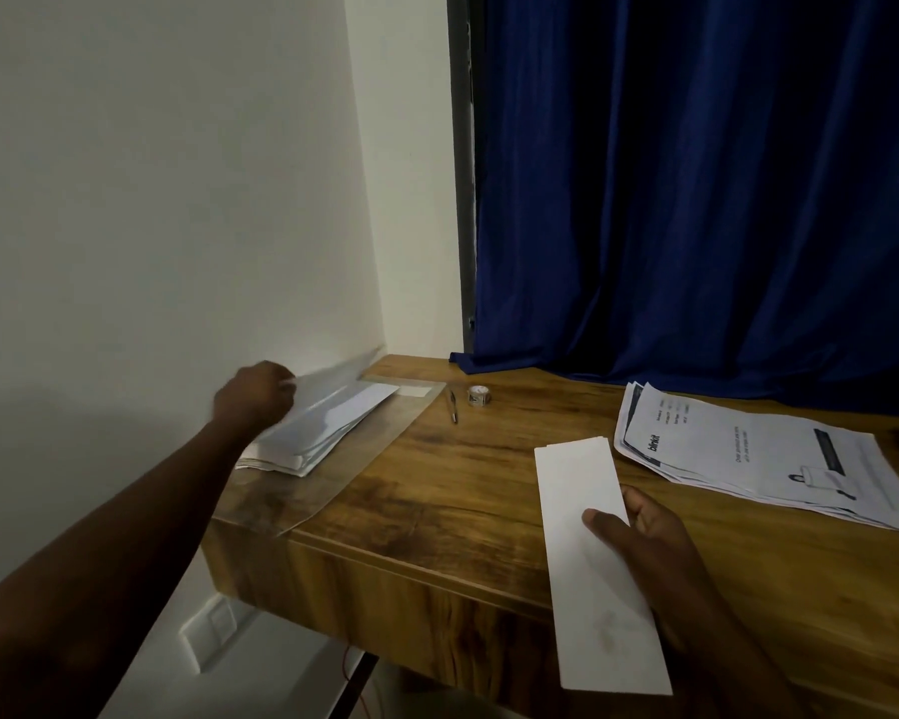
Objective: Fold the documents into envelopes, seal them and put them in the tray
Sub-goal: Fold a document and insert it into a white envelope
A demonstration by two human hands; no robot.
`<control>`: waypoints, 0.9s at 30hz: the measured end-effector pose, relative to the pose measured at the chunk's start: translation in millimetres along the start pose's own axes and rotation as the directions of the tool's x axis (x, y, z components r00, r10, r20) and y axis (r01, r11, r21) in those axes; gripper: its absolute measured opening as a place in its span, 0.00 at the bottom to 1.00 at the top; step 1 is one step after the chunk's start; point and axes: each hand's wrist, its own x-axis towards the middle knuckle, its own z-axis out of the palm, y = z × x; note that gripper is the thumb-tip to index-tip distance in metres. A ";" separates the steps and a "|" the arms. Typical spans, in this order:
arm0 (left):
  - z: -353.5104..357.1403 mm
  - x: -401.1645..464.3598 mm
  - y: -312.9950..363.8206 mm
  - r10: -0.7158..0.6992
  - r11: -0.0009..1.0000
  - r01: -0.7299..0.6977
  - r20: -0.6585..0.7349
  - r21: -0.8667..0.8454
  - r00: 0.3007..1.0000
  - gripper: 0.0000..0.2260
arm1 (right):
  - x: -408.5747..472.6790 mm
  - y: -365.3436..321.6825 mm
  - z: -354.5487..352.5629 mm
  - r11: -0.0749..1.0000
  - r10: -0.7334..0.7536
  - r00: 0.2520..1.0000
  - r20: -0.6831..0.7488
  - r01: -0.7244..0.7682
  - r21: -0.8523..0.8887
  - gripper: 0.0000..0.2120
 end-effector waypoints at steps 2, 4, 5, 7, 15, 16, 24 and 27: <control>-20.6 -3.7 8.9 -0.052 0.985 0.031 -0.120 -0.172 0.991 0.12 | -0.8 1.3 -0.4 1.000 -0.005 1.000 0.001 0.005 0.010 0.24; -40.8 -13.3 21.9 -0.118 0.912 0.033 -0.184 -0.408 0.976 0.13 | -1.4 2.5 -0.9 1.000 -0.010 1.000 0.003 0.010 0.011 0.23; -49.8 -21.2 30.1 -0.164 0.830 0.029 -0.194 -0.556 0.967 0.13 | -1.4 3.1 -1.2 1.000 -0.007 1.000 0.003 0.007 0.012 0.23; -60.6 -42.0 47.8 -0.273 0.568 0.045 -0.136 -0.822 0.952 0.11 | -0.5 3.5 -1.5 1.000 -0.002 1.000 0.003 0.002 0.025 0.22; -14.5 -184.4 123.9 -0.118 -0.183 0.391 0.415 -0.902 0.902 0.08 | -8.1 -4.0 -7.0 0.994 0.004 1.000 -0.017 -0.002 0.114 0.19; -7.4 -203.0 135.9 -0.067 -0.253 0.459 0.489 -0.852 0.870 0.10 | -9.6 -5.3 -12.2 0.990 0.001 1.000 -0.029 0.003 0.139 0.20; 14.7 -285.7 207.8 0.360 -0.227 0.843 0.763 -0.487 0.538 0.23 | -24.5 -0.5 -78.2 0.984 -0.152 0.964 -0.218 0.126 -0.130 0.17; 8.0 -284.3 213.8 0.510 0.142 0.843 0.768 -0.520 0.388 0.24 | -34.6 -0.1 -108.5 0.993 -0.104 0.958 -0.267 0.083 -0.087 0.12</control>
